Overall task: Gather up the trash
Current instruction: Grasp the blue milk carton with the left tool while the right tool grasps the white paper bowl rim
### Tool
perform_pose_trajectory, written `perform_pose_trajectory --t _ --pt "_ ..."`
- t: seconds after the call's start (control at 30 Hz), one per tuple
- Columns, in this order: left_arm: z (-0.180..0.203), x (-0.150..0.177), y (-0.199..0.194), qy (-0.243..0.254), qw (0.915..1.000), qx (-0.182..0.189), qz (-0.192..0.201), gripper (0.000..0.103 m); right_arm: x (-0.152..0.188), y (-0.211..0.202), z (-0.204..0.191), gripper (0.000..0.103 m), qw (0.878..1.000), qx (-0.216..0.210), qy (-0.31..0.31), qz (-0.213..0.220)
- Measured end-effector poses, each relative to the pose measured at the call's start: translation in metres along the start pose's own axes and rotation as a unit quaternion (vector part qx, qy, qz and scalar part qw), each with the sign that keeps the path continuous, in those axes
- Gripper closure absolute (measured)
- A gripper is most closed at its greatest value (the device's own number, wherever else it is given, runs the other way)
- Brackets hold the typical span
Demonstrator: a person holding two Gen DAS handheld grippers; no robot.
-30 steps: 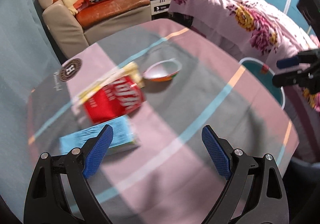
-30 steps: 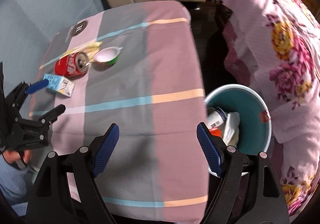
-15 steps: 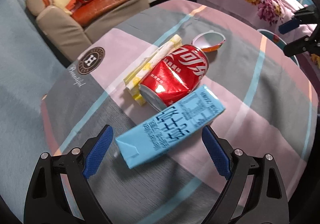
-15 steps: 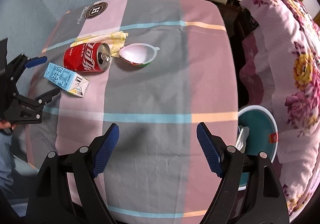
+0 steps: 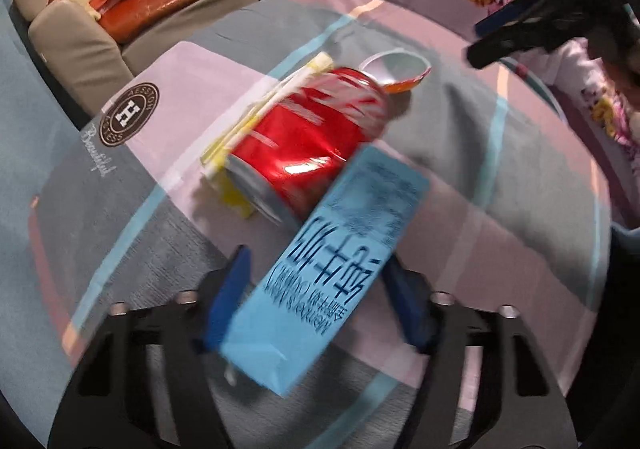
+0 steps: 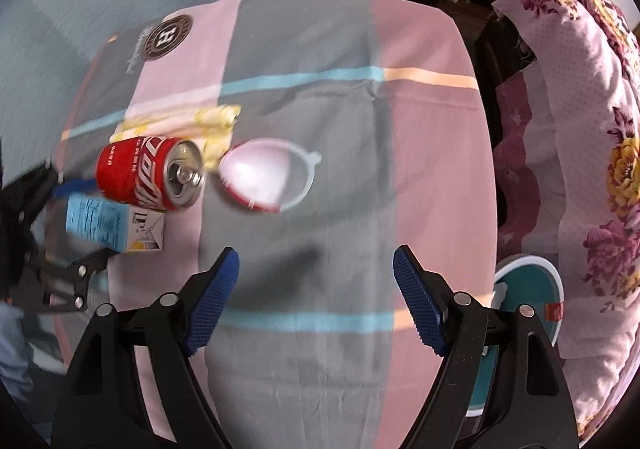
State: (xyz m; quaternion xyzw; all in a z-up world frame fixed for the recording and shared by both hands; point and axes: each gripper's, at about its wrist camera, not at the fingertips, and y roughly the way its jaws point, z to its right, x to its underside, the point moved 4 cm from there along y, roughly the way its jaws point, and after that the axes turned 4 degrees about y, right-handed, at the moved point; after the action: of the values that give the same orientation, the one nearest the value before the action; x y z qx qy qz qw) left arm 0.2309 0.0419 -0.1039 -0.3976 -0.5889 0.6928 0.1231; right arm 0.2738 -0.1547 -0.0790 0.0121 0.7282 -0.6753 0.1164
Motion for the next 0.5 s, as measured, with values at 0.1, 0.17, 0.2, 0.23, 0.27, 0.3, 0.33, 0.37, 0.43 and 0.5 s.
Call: perform_pose_trajectory --t 0.1,0.17,0.2,0.23,0.27,0.3,0.33,0.37,0.43,0.5 --pt "0.010 0.002 0.000 0.001 1.0000 0.002 0.004 0.062 -0.011 0.012 0.006 0.048 1.000 -0.007 0.011 -0.008" --pt "0.017 0.002 -0.001 0.000 0.9999 0.009 0.006 0.062 -0.017 0.022 0.009 0.055 1.000 -0.015 0.020 -0.015" --pt "0.019 0.002 0.001 -0.005 0.9999 0.014 0.004 0.062 -0.019 0.026 0.010 0.057 0.999 -0.019 0.022 -0.016" --pt "0.019 0.002 0.004 -0.009 0.9999 0.013 0.000 0.062 -0.022 0.031 0.011 0.057 0.999 -0.026 0.025 -0.017" --pt "0.019 0.003 0.008 -0.014 0.9998 0.011 -0.005 0.062 -0.023 0.034 0.011 0.057 0.999 -0.028 0.024 -0.017" --pt "0.019 0.004 0.012 -0.018 0.9998 0.008 -0.010 0.062 -0.025 0.037 0.011 0.057 0.999 -0.030 0.024 -0.017" --pt "0.020 0.005 0.014 -0.024 0.9996 0.007 -0.009 0.062 -0.028 0.042 0.011 0.058 0.999 -0.036 0.024 -0.016" --pt "0.020 0.005 0.014 -0.033 0.9994 0.008 -0.007 0.062 -0.029 0.045 0.010 0.060 0.999 -0.040 0.024 -0.016" --pt "0.019 0.005 0.014 -0.048 0.9988 0.013 -0.004 0.062 -0.031 0.050 0.009 0.067 0.998 -0.047 0.024 -0.017" --pt "0.021 0.005 0.014 -0.059 0.9982 0.005 -0.001 0.063 -0.033 0.055 0.005 0.080 0.998 -0.056 0.022 -0.018"
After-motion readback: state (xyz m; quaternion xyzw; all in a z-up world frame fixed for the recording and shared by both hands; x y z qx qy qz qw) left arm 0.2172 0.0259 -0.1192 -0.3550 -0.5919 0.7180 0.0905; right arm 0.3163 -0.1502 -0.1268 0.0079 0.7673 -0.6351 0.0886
